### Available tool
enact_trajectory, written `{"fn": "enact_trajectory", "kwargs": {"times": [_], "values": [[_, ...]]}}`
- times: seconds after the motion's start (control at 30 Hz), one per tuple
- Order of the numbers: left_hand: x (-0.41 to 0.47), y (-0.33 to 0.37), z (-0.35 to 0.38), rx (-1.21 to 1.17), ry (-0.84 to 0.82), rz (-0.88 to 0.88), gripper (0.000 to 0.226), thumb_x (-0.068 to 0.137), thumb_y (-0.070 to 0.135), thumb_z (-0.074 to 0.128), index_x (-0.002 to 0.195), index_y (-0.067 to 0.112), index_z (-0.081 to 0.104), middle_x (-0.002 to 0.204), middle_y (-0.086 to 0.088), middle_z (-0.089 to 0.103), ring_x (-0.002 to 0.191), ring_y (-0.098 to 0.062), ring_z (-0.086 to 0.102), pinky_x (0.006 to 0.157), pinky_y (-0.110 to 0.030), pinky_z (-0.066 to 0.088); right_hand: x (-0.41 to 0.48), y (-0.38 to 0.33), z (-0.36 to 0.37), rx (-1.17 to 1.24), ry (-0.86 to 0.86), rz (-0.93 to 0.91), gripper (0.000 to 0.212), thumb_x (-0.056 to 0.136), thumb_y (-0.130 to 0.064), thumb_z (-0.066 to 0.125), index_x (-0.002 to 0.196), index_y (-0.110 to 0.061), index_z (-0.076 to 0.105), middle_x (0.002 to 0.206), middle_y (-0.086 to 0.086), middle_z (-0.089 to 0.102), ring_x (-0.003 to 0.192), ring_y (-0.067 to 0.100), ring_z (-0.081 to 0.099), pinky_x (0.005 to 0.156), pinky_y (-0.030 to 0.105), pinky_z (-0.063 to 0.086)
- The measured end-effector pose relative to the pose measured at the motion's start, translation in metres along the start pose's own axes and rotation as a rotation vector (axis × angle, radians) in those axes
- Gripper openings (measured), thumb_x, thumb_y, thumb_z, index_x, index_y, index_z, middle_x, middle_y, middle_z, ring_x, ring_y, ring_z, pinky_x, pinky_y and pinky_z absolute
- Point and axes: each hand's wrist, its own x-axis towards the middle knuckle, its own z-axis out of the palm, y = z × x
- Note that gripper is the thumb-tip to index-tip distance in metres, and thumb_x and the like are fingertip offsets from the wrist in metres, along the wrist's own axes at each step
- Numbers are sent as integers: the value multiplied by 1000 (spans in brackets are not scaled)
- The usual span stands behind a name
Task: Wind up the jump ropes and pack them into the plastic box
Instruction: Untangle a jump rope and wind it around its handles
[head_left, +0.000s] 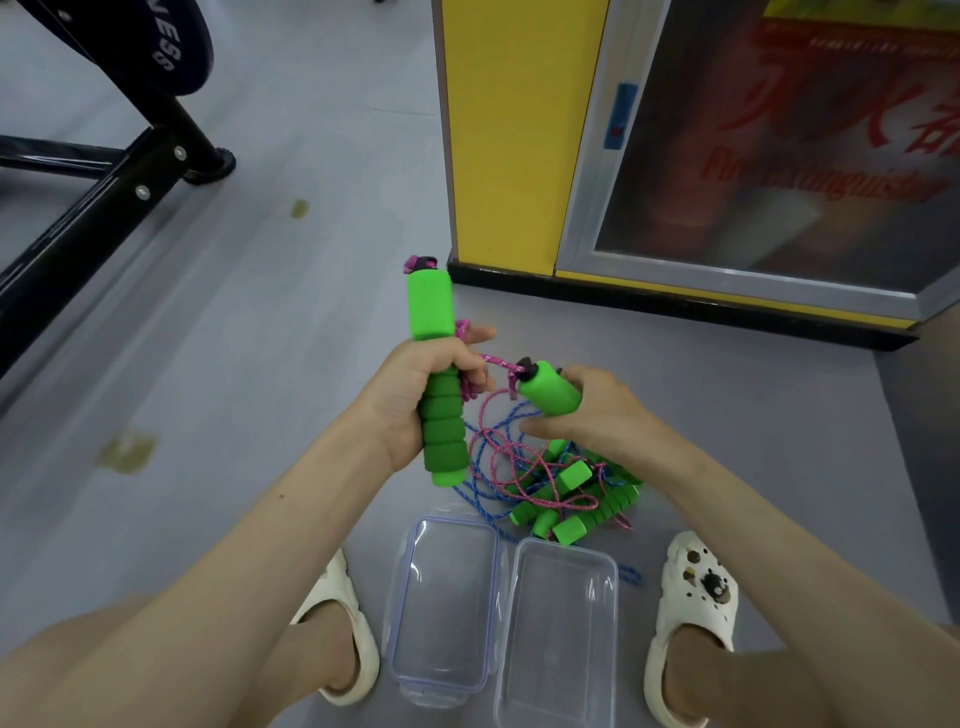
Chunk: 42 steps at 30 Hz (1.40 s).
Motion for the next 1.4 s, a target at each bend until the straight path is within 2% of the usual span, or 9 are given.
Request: {"fn": "enact_trajectory", "kwargs": {"times": [0.13,0.27,0.47,0.6,0.87,1.03,1.17,1.3,1.4], "values": [[0,-8,3,372,107,-30,31,66,3,69,96,14,66,91,-9,69,80,-16,62,81,-31,48,-5,-3,0,181,86,85,15,75,-13,73,84,-12,61,65,5,59,47,11,53,47,23,44],[5,-9,10,137,108,92,31,82,-8,54,108,9,59,101,-4,73,101,-16,67,88,-26,48,-10,-10,7,773,-9,276,6,81,-3,63,83,-2,58,64,11,67,49,15,62,44,22,50],[-6,-10,25,-122,-101,16,22,68,-3,50,85,2,63,53,-5,56,48,-16,55,53,-20,48,-12,-10,2,1326,-174,279,14,70,-13,66,72,-9,53,90,25,69,78,33,69,73,44,59],[-12,-19,33,66,-295,-43,19,60,2,49,60,13,64,46,-2,42,43,-15,42,63,-25,45,-20,-16,-2,1256,-339,162,15,75,-19,53,61,-13,53,60,7,58,52,21,56,57,29,53],[-4,-18,26,-294,-467,-154,22,58,3,57,80,4,60,46,3,40,39,-11,38,72,-26,41,-23,-11,-5,1298,-317,243,17,66,-5,58,79,-10,68,75,10,63,62,18,56,75,37,54],[-4,-17,38,-149,-397,-230,22,65,3,44,82,1,58,48,-2,42,42,-14,44,65,-25,52,-20,-8,5,1286,-141,308,38,82,8,51,53,-14,63,64,13,58,45,14,51,47,20,49],[-3,-13,47,-114,-360,-329,22,63,-1,52,82,-2,65,57,-7,61,53,-20,64,64,-26,58,-22,-10,-4,1255,-69,206,36,83,20,43,61,-8,49,43,5,52,31,9,44,34,14,36],[0,-12,59,-73,-315,-384,20,73,-4,46,81,-1,64,67,-11,71,63,-20,70,75,-35,56,-21,-4,-9,1116,-11,148,37,76,27,37,70,-9,42,40,-6,43,32,4,32,39,11,26],[1,-16,69,57,-220,-377,18,83,-4,48,75,2,62,67,-12,66,58,-20,65,63,-28,57,-20,1,-11,975,62,200,29,75,24,49,77,-4,52,47,-3,55,39,7,46,44,15,38]]}}
